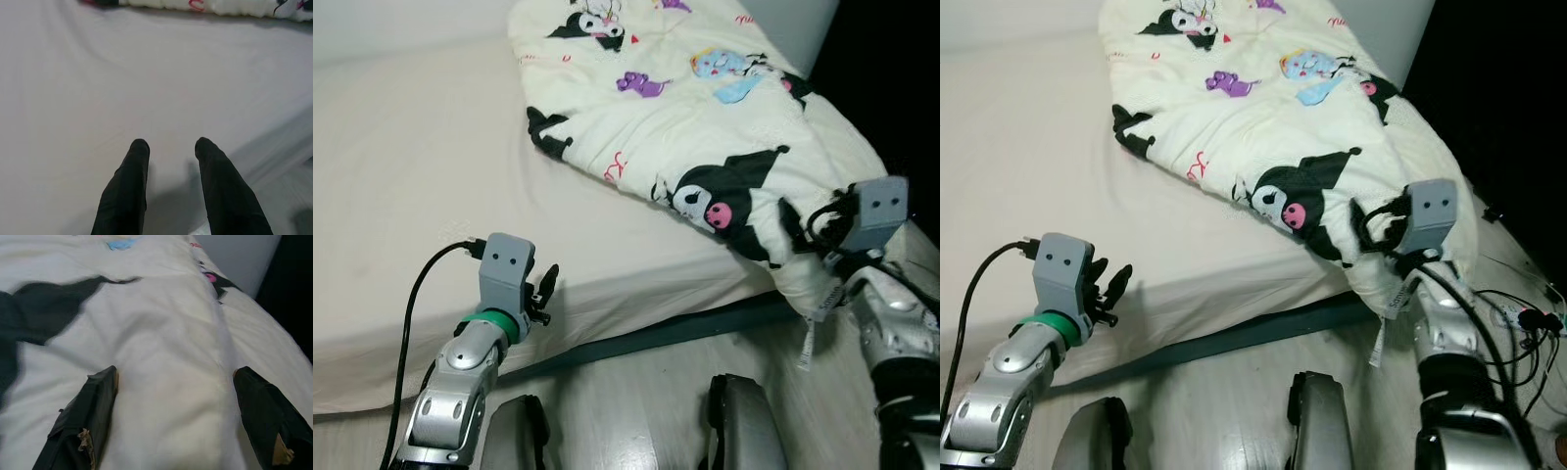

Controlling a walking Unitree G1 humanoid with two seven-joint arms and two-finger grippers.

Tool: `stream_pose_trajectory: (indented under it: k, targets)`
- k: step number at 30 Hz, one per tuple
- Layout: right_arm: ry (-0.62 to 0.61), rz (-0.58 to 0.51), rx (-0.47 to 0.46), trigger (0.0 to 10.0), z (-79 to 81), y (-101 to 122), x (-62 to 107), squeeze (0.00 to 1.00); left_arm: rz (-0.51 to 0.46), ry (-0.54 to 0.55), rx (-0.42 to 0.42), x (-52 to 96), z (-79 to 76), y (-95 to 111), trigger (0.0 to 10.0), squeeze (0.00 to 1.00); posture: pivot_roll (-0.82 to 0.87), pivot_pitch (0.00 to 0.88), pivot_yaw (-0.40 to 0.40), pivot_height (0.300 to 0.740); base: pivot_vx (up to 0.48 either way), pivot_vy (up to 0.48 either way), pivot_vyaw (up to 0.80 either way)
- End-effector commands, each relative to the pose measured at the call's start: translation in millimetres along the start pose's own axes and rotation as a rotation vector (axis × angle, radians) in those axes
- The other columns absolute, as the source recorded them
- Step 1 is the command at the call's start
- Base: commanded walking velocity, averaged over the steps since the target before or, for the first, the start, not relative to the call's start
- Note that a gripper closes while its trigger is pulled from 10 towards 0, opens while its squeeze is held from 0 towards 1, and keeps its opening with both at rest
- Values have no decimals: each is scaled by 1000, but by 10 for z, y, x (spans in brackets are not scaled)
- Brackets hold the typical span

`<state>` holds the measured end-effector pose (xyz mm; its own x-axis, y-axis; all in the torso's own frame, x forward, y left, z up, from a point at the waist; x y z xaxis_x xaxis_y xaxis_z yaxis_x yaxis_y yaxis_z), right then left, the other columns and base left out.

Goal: Clean up the room

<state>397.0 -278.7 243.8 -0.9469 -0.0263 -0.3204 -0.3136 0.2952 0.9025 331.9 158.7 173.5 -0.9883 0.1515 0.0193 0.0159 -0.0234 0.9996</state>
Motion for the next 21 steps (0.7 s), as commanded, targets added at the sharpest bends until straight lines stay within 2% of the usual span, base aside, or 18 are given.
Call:
stream_pose_trajectory:
  k: [1, 5, 6, 7, 8, 9, 11, 13, 14, 15, 18, 19, 20, 21]
  targets:
    - [-33, 25, 15, 10000, -71, -71, 32, 0, 42, 24, -11, 65, 67, -79, 10000, 0, 67, 361, 178, 450, 0, 0, 0]
    - [-46, 41, -34, 10000, -104, -129, 45, 0, 52, 18, -14, 88, 53, -87, 10000, 0, 74, 364, 186, 450, 0, 0, 0]
    - [-23, 57, -161, 10000, -57, -204, 48, 0, 59, 13, -16, 101, 38, -93, 10000, 0, 76, 364, 187, 450, 0, 0, 0]
    - [-23, 57, -161, 10000, -57, -204, 48, 0, 59, 13, -16, 101, 38, -93, 10000, 0, 76, 364, 187, 450, 0, 0, 0]
    - [-7, 64, -220, 10000, -20, -233, 46, 0, 61, 12, -17, 105, 35, -93, 10000, 0, 80, 363, 189, 450, 0, 0, 0]
    - [-7, 64, -220, 10000, -20, -233, 46, 0, 61, 12, -17, 105, 35, -93, 10000, 0, 80, 363, 189, 450, 0, 0, 0]
    - [102, 89, -414, 10000, 191, -330, 51, 0, 63, 12, -18, 100, 32, -83, 10000, 0, 82, 358, 187, 450, 0, 0, 0]
    - [230, 89, -547, 10000, 424, -354, 59, 0, 65, 15, -18, 92, 35, -73, 10000, 0, 79, 350, 182, 450, 0, 0, 0]
    - [230, 89, -547, 10000, 424, -354, 59, 0, 65, 15, -18, 92, 35, -73, 10000, 0, 79, 350, 182, 450, 0, 0, 0]
    - [277, 86, -571, 10000, 506, -348, 63, 0, 66, 17, -18, 89, 36, -70, 10000, 0, 79, 350, 182, 450, 0, 0, 0]
    - [597, 33, -560, 10000, 1053, -191, 147, 0, 67, 19, -13, 70, 24, -69, 10000, 0, 56, 338, 180, 450, 0, 0, 0]
    - [597, 33, -560, 10000, 1053, -191, 147, 0, 67, 19, -13, 70, 24, -69, 10000, 0, 56, 338, 180, 450, 0, 0, 0]
    - [714, 12, -554, 10000, 1250, -108, 222, 0, 66, 14, -9, 60, 7, -69, 10000, 0, 46, 332, 179, 450, 0, 0, 0]
    - [714, 12, -554, 10000, 1250, -108, 222, 0, 66, 14, -9, 60, 7, -69, 10000, 0, 46, 332, 179, 450, 0, 0, 0]
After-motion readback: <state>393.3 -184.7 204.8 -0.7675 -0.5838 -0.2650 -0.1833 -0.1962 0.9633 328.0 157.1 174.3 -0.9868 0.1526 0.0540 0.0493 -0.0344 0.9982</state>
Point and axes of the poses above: a point about 5 cm out from each wrist's last joint towards the gripper, its own x axis pointing back from the gripper into the wrist, its own y axis along the axis of the wrist's last joint, z = x × y, the point moved 3 cm from there along -x, pointing out of the wrist towards the gripper, and after that the axes turned 7 degrees about x, right-handed, at the moved point
